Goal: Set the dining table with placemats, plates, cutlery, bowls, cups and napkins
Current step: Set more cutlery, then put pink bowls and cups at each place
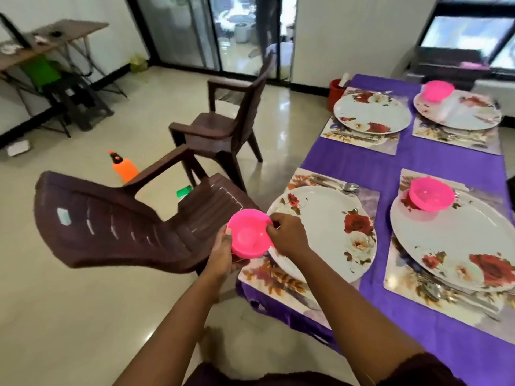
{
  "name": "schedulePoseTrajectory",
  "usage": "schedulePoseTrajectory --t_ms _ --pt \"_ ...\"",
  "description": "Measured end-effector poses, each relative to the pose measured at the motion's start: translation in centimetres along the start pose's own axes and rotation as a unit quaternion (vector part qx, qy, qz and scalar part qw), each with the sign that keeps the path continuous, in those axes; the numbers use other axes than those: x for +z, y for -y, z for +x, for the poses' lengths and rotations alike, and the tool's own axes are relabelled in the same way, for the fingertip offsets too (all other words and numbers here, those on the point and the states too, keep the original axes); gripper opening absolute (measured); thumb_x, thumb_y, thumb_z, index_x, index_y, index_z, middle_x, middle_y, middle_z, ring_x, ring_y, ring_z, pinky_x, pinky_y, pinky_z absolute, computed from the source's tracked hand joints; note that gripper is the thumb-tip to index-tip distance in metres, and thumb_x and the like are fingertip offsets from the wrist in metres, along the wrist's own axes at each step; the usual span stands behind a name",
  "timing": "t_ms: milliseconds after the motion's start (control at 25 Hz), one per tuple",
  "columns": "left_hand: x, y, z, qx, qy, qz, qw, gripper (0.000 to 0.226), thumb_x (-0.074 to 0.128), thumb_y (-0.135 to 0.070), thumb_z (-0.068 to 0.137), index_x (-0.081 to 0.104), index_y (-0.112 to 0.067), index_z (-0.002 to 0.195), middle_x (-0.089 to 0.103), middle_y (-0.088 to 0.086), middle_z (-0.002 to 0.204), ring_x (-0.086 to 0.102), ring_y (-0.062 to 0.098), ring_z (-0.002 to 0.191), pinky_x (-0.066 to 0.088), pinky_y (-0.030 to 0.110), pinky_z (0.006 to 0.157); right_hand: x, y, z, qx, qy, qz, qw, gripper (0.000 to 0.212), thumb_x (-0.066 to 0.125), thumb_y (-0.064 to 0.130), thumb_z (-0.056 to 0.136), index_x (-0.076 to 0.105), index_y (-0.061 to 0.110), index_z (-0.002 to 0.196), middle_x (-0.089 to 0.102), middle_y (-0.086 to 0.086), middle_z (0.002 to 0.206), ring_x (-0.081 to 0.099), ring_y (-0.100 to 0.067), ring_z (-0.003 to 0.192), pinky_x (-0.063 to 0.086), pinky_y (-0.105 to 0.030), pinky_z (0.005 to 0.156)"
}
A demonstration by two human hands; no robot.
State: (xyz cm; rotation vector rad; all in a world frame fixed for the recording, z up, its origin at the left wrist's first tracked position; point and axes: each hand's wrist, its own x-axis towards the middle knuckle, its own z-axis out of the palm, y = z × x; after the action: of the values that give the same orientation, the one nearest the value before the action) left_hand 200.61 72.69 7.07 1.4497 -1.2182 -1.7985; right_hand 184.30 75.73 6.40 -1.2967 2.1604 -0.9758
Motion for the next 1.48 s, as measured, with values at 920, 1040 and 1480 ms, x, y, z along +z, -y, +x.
schedulePoseTrajectory --t_ms 920,1040,1480 --pt "11.4 -8.0 16.5 -0.137 0.473 0.123 0.862 0.056 0.061 -0.058 0.073 0.057 -0.029 0.12 0.063 0.015 0.117 0.065 0.036 0.101 0.059 0.048 0.07 -2.0 0.6 0.1 0.366 -0.408 0.062 0.834 0.03 0.062 0.034 0.091 0.068 0.014 0.112 0.072 -0.005 0.091 0.063 -0.016 0.075 0.044 -0.026 0.066" --pt "13.8 -8.5 15.9 -0.144 0.49 0.16 0.845 0.063 0.065 -0.055 0.081 0.05 -0.021 0.132 0.06 0.016 0.118 0.062 0.04 0.105 0.058 0.053 0.074 -2.8 0.0 -0.5 0.384 -0.439 0.083 0.808 0.028 0.062 0.033 0.091 0.069 0.013 0.11 0.073 -0.007 0.085 0.067 -0.02 0.075 0.051 -0.031 0.07" --pt "18.4 -8.3 18.1 -0.198 0.575 0.264 0.748 0.065 0.057 -0.064 0.075 0.057 -0.023 0.127 0.062 0.016 0.12 0.061 0.037 0.11 0.057 0.053 0.079 -1.5 -1.0 0.8 0.481 -0.517 0.135 0.695 0.024 0.066 0.024 0.089 0.071 0.011 0.108 0.073 -0.008 0.084 0.068 -0.024 0.072 0.056 -0.037 0.074"
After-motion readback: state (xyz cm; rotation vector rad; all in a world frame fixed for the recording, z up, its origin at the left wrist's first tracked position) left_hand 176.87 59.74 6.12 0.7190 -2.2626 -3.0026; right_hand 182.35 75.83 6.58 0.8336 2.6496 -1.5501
